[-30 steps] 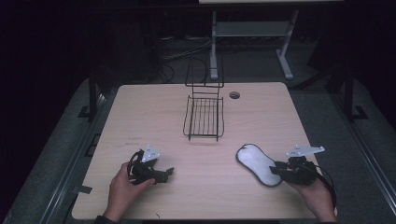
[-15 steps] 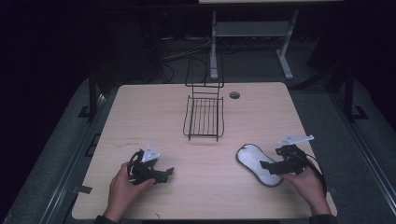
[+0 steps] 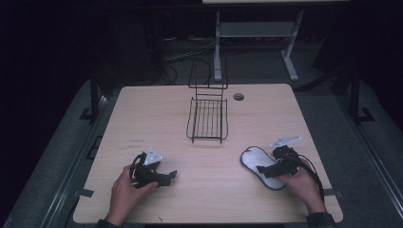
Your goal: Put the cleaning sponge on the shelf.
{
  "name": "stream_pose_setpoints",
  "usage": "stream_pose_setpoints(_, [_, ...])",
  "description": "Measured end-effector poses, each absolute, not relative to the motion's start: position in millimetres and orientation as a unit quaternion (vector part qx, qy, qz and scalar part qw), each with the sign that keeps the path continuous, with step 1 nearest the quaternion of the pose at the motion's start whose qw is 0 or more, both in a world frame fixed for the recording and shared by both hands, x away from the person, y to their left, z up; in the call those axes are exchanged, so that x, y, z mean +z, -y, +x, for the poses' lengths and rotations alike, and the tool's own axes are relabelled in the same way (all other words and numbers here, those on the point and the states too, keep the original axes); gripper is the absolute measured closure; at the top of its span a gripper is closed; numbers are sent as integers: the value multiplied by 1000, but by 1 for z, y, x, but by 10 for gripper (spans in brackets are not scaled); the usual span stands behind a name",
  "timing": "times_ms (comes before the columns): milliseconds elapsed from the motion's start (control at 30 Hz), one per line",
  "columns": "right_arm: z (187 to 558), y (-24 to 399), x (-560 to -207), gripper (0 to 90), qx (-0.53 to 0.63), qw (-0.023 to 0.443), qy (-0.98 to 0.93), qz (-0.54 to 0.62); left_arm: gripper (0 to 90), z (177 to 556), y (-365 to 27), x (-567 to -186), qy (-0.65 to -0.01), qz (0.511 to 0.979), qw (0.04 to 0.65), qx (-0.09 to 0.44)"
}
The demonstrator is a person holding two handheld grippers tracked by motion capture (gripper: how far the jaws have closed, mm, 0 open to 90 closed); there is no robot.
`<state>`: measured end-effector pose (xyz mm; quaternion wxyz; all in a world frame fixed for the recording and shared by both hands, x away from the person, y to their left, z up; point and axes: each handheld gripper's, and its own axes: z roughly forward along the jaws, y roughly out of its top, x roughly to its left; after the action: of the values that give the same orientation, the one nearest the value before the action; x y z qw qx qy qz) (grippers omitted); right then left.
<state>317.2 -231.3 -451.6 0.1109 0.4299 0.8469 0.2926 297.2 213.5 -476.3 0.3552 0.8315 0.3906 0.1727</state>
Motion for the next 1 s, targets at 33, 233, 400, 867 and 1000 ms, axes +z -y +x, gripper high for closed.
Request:
stream_pose_setpoints(33, [318,230,-453,99,293,110,-847,430,125,297,-214,-476,-391,831,355,173])
stream_pose_setpoints(233, [319,228,-457,99,290,105,-848,431,125,297,-214,-476,-391,832,355,173])
stream_pose_setpoints(400, [320,228,-459,100,285,101,-852,428,125,297,-214,-476,-391,832,355,173])
stream_pose_setpoints(867, [317,223,-457,193,277,106,-864,406,125,297,-214,-476,-391,832,355,173])
stream_pose_setpoints(1000, [315,224,-454,217,280,107,-865,403,125,297,-213,-476,-391,831,355,173])
